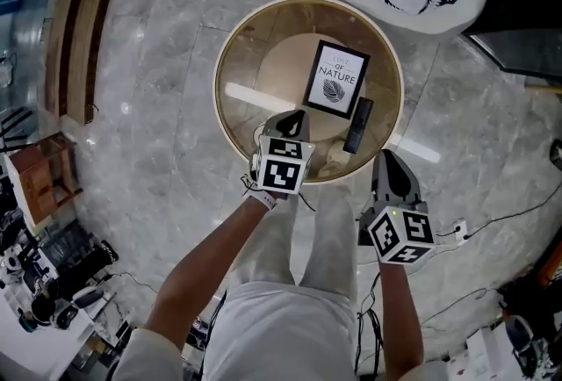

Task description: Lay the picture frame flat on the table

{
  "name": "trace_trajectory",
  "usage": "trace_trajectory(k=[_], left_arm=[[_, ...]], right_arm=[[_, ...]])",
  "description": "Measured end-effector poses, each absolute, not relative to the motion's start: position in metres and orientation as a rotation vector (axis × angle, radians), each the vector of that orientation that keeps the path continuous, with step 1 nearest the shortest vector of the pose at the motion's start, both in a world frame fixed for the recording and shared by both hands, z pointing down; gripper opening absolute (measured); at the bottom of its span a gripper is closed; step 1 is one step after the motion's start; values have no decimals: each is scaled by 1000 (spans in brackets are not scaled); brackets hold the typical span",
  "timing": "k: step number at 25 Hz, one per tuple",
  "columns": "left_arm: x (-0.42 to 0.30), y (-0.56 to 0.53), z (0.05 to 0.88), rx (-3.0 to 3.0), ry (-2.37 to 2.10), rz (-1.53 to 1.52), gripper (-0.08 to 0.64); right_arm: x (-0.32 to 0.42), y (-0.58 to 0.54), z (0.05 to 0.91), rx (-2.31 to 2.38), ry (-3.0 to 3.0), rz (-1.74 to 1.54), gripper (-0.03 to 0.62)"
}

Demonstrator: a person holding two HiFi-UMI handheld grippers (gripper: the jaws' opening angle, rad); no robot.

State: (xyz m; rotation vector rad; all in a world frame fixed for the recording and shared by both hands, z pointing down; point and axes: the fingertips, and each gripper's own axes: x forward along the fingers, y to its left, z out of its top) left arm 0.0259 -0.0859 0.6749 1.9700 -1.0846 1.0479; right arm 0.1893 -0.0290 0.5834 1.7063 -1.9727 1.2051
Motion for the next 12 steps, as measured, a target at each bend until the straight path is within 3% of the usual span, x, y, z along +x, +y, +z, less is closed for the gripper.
trace_trajectory(k=[12], left_arm=[[-27,-49,465,2033,-1158,743,8]], right_arm=[[158,-20,433,1687,-2046,1014,12]])
